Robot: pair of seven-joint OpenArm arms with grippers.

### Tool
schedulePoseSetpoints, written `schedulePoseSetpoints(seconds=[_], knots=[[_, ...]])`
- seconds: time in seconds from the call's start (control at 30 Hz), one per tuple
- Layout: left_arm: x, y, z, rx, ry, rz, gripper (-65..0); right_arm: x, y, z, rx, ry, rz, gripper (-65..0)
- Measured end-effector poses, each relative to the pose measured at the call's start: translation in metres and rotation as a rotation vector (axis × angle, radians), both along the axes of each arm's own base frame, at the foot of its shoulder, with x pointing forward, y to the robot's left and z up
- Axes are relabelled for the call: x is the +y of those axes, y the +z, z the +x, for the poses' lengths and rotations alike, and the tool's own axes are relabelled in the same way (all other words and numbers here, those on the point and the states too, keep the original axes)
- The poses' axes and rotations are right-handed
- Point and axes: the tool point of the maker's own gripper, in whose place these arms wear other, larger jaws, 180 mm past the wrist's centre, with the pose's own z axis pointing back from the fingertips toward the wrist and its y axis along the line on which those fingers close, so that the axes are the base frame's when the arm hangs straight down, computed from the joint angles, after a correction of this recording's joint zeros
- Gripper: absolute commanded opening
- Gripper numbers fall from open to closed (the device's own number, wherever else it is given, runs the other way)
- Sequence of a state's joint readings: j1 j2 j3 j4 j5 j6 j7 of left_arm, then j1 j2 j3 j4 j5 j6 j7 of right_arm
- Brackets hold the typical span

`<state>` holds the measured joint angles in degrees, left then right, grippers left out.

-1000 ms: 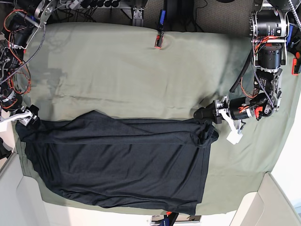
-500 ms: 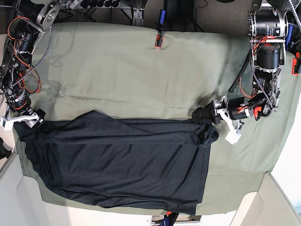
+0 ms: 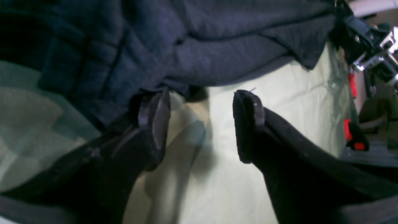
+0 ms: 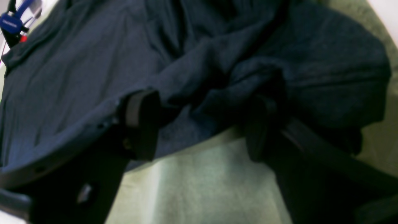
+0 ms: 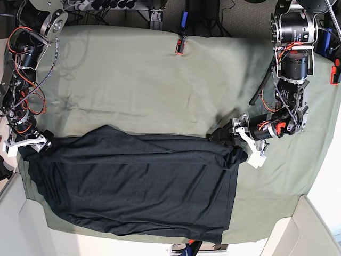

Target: Fold the T-shirt properly

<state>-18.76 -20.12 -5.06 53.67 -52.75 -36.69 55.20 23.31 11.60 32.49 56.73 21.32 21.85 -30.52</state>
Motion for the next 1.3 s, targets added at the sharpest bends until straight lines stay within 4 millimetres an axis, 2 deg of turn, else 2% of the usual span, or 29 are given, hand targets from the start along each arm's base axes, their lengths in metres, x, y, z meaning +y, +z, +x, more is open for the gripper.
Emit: schedulePoseSetpoints(seconds=[0.27,0.53,0.83,0.87,0.9,0.97,1.07,1.3], knots=[[0.030,0.005,0.016,-0.024,0.130,0.046,-28.9,0.001,-0.006,-0.005,0.023,0.008,0.000,-23.9],[0.042,0.012,0.045,-0.063,0.210,0.163,-28.8,0.002,-0.007,-0.006,0.033,0.013,0.003,-23.9],[0.029,0.012,0.052,-0.098,0.231,0.152,-30.1,0.001,-0.006,-0.005,0.025,0.009,0.001,-24.1],[0.028,0.012,0.053,-0.098,0.230,0.150,-32.9,0.001,-0.006,-0.005,0.024,0.008,0.001,-25.3],[0.028,0.011,0.053,-0.100,0.230,0.158,-37.2,0.001,-0.005,-0.004,0.018,0.005,-0.001,-29.6],[0.032,0.008,0.052,-0.101,0.225,0.192,-47.4,0.000,-0.004,-0.004,0.015,0.003,-0.002,-44.1],[0.036,0.005,0.052,-0.104,0.220,0.230,-57.1,-0.001,-0.003,-0.003,0.003,-0.003,-0.007,-64.5],[0.034,0.008,0.048,-0.130,0.139,0.252,-65.0,0.005,-0.001,-0.002,-0.007,0.053,-0.031,-65.0]])
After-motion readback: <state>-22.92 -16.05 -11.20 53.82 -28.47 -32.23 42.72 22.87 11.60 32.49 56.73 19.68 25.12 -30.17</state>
